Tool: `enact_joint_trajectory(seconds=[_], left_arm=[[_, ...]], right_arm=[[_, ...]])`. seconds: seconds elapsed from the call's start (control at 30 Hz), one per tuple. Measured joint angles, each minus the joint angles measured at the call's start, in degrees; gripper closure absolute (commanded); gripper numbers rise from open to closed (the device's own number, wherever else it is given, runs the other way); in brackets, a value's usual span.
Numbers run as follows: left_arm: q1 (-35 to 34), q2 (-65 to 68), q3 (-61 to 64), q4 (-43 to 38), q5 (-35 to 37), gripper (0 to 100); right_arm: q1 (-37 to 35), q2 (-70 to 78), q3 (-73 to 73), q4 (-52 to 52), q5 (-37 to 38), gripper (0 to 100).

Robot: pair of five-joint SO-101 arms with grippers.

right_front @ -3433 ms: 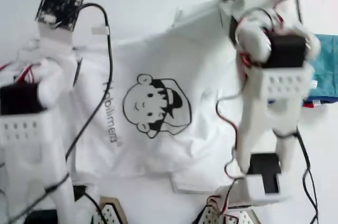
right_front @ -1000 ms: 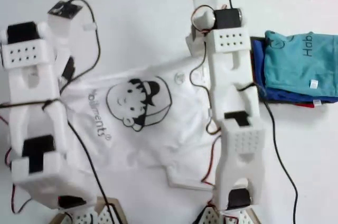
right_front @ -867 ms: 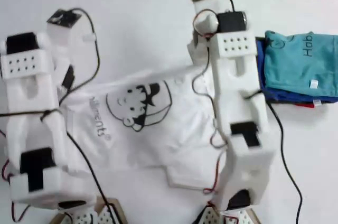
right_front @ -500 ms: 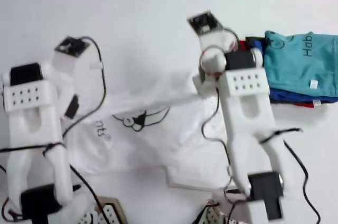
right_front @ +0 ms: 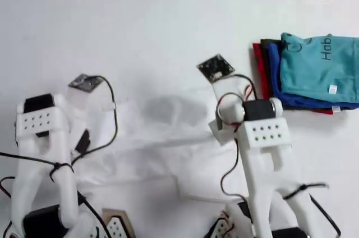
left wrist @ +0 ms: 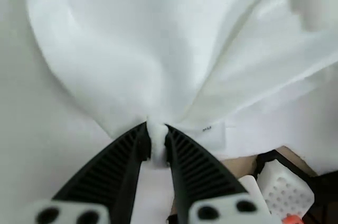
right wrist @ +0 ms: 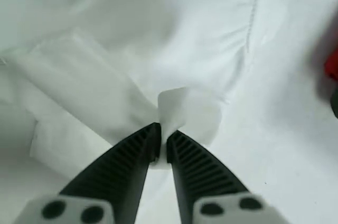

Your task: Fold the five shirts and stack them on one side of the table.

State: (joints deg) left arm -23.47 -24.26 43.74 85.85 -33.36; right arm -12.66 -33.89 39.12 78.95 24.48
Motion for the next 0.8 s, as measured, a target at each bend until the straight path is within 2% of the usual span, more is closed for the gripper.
enact_joint_trajectory(seconds=[0.37, 0.57, 0.8], left_arm=[[-2.11, -0.09, 4.4, -0.26, 0.0, 97], [-4.84, -0.09, 4.92, -0.26, -5.1, 97], [-5.1, -0.09, 8.18, -2.29, -6.95, 97]], right_arm=[[0.0, -11.16, 4.48, 3.16, 4.04, 97.9], [-0.09, -13.45, 8.79, 3.6, 4.57, 97.9], [-0.09, -13.8, 14.77, 1.76, 4.57, 97.9]])
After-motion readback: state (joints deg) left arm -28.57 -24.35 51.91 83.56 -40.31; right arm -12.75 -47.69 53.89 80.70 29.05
